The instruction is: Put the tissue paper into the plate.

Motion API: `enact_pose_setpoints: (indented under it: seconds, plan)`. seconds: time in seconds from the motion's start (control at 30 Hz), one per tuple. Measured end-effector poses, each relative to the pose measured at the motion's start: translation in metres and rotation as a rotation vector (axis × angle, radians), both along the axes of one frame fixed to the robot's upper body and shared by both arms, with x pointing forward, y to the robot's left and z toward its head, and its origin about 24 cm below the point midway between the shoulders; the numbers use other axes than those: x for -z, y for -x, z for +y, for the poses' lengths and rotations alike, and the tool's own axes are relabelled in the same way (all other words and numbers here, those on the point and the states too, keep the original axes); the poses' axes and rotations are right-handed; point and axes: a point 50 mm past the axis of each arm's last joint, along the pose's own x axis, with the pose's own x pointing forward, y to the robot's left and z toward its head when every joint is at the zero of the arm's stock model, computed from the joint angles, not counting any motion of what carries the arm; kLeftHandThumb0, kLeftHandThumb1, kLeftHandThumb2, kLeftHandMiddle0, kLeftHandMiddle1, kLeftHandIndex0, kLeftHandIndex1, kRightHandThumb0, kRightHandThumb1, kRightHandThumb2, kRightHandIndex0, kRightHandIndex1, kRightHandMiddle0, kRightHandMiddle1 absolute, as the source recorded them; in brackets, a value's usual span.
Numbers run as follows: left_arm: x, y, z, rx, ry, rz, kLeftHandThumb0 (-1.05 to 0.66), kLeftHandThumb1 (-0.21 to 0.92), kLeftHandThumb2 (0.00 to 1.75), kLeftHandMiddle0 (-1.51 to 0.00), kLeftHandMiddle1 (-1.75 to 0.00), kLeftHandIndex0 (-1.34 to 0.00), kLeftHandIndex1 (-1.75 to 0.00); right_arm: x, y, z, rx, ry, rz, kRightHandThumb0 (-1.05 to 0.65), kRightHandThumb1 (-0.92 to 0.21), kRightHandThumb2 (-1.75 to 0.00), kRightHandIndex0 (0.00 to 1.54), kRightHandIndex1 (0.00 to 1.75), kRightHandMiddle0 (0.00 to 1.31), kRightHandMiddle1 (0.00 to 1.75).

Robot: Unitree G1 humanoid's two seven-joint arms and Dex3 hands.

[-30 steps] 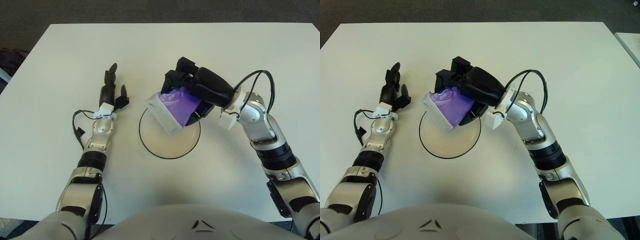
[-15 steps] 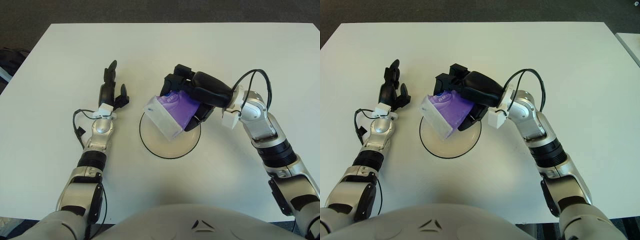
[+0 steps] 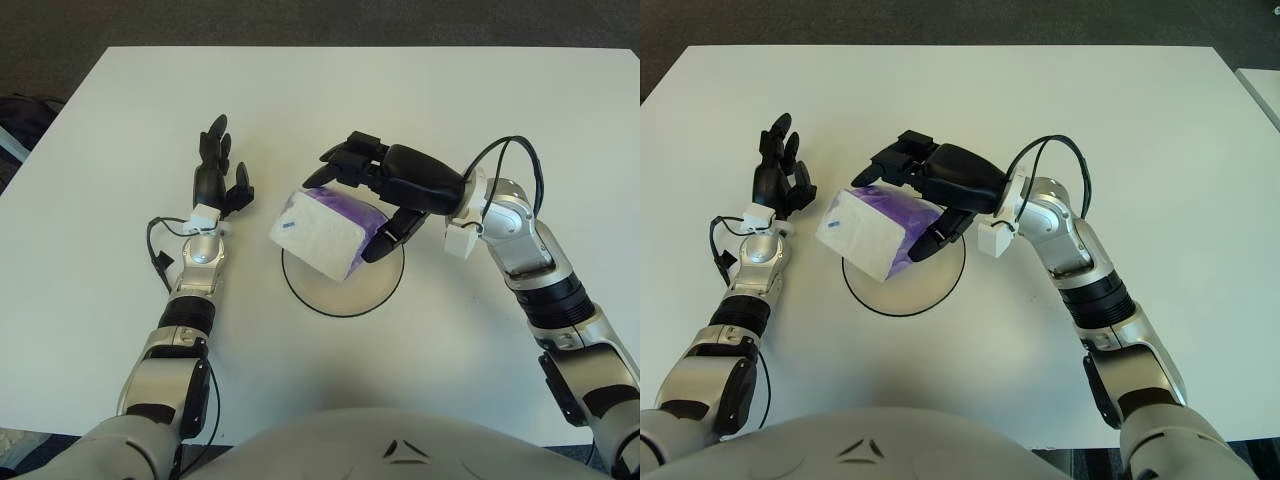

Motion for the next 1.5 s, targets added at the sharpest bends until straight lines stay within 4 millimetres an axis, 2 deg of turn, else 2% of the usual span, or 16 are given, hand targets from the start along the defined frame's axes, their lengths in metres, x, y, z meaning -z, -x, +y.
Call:
enact_pose_setpoints:
  seconds: [0.17,0.43,0.8,1.13,1.5]
  plan:
    - [-0.0021,0.0004,-0.0003,-0.018,-0.004,-0.019,-0.64,0.92,0.70,-0.16,-0.56,0.00,-0.64,0.0002,0.0004,0.0002,-0.001,0.004,-0.007,-0.84,-0.92,-0.63,0.19,0.37,0.00,0.55]
    - [-0.0024,0.0003,-0.0010,-0.017,-0.004,-0.021,-0.61,0.92,0.67,-0.11,-0.35,0.00,-0.50,0.0023,0.0016,0.0004,0.009,0.030,-0.046,-0.89,-0.92,-0.78,0.15,0.29,0.00,0.41]
    - [-0.0020,0.0000,-0.0011,-0.017,-0.004,-0.015,-0.59,0.92,0.74,-0.12,-0.29,0.00,-0.50,0.0052,0.0023,0.0006,0.041,0.072,-0.116,-0.92,-0.92,-0.88,0.14,0.23,0.00,0.26]
    - [-0.0042,0.0010,-0.0022,0.006,-0.016,-0.023,-0.66,0.92,0.85,-0.18,-0.30,0.00,-0.57,0.0053,0.0018,0.0006,0.069,0.080,-0.131,-0.90,-0.92,-0.91,0.17,0.23,0.00,0.31]
    - [-0.0008,-0.0005,-0.0023,0.039,-0.040,0.022,-0.81,0.92,0.93,-0.09,-0.21,0.00,-0.38,0.0014,-0.0021,-0.0009,0.120,0.002,-0.121,-0.91,-0.92,-0.84,0.25,0.25,0.00,0.42]
